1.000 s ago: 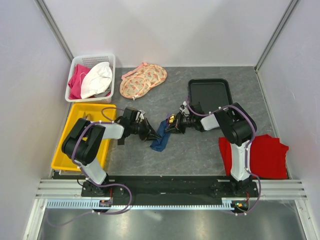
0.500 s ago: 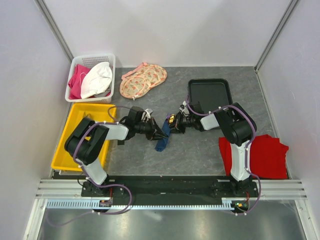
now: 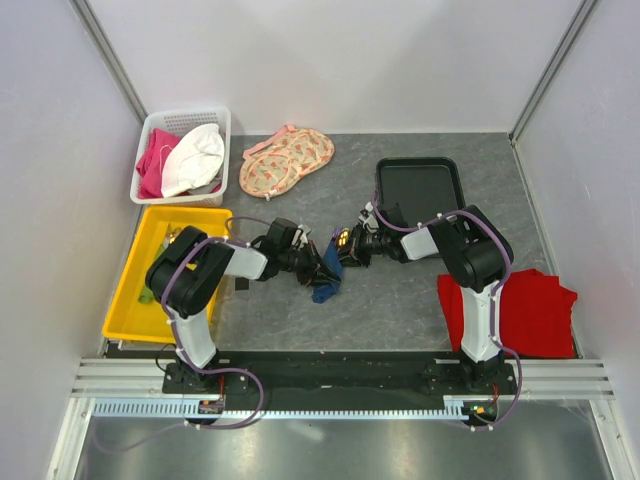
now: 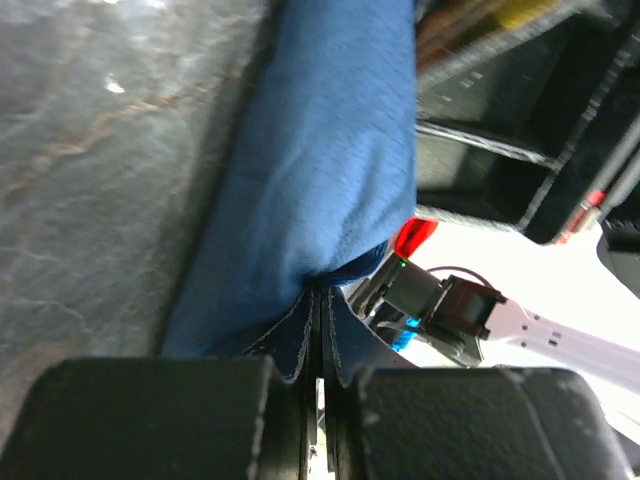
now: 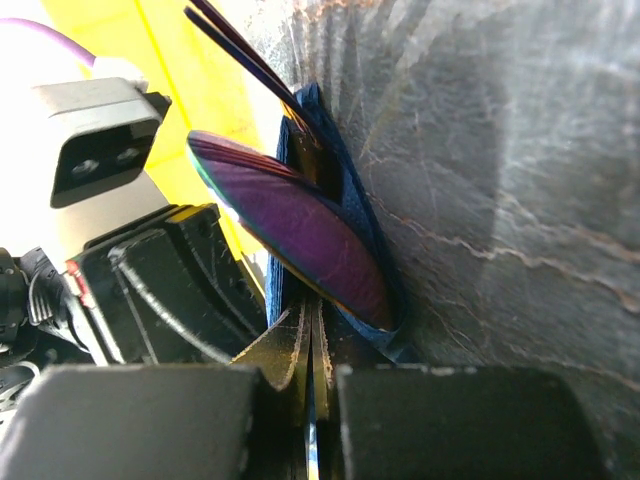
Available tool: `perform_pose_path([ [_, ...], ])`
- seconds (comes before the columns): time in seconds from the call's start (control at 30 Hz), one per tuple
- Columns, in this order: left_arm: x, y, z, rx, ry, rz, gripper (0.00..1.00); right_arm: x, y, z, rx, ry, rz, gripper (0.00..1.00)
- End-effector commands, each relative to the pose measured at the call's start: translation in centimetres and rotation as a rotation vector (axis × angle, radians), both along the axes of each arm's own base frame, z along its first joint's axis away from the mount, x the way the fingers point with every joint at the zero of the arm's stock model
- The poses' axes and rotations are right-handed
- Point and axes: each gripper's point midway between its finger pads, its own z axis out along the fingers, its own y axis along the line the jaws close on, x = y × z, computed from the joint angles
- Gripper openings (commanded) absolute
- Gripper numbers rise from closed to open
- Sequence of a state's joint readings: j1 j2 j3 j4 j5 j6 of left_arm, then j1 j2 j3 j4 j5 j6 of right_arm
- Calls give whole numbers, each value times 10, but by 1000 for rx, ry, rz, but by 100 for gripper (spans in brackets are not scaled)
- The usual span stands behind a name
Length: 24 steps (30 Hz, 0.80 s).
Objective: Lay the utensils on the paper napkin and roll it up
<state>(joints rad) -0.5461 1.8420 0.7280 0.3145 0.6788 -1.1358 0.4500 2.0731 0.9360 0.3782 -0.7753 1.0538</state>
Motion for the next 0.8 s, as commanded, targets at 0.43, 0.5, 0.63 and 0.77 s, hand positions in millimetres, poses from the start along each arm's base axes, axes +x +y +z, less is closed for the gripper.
perform_pose_path([
  [0.43, -9, 21, -53, 254, 65, -40, 2, 7, -10, 8, -157, -53, 37, 21],
  [0.5, -10, 23, -55, 264, 69, -38, 2, 9, -11, 13, -166, -56, 47, 25],
  [0.63, -15, 25, -58, 272, 81, -39, 2, 11, -15, 22, -179, -64, 71, 39],
  [0.77, -15, 26, -59, 271, 82, -39, 2, 12, -20, 28, -189, -75, 80, 44],
])
